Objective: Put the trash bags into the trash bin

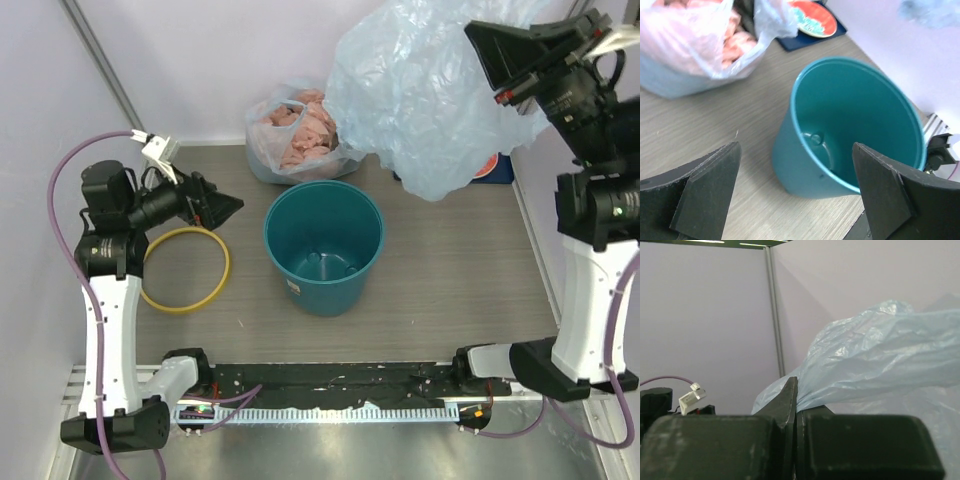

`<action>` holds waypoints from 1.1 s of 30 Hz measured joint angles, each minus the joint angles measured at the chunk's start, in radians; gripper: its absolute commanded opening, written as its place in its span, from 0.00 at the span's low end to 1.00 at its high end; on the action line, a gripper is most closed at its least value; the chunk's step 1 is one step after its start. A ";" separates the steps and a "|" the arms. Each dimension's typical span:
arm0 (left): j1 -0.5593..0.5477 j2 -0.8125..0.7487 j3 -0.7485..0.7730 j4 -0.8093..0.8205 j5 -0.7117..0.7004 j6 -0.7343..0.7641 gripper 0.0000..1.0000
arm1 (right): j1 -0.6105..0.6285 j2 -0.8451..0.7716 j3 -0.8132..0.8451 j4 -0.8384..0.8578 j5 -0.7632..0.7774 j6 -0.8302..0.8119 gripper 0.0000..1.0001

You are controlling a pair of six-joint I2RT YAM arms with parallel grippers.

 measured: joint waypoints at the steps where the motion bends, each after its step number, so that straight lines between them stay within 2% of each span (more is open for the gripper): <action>1: 0.000 -0.006 0.009 0.016 0.021 -0.016 0.99 | 0.010 0.023 0.012 0.022 -0.007 0.036 0.01; 5: 0.000 -0.014 0.064 0.071 0.093 -0.053 0.98 | 0.087 0.109 0.047 0.049 -0.009 0.124 0.01; 8: 0.000 -0.013 0.117 0.107 0.134 -0.085 0.96 | 0.179 0.153 0.043 0.017 0.014 0.128 0.01; 11: 0.000 -0.010 0.161 0.135 0.159 -0.120 0.93 | 0.277 0.143 -0.027 -0.014 0.045 0.119 0.01; 16: 0.000 -0.004 0.173 0.167 0.189 -0.152 0.94 | 0.385 0.066 -0.195 -0.042 0.094 0.099 0.01; 28: -0.043 0.041 0.124 0.151 0.191 -0.146 0.95 | 0.440 0.066 -0.186 -0.003 0.156 0.135 0.01; 31: -0.097 0.049 0.124 0.143 0.177 -0.142 0.90 | 0.448 0.050 -0.233 0.017 0.165 0.131 0.01; 33: -0.144 0.054 0.124 0.123 0.160 -0.112 0.82 | 0.451 0.033 -0.282 0.018 0.169 0.124 0.01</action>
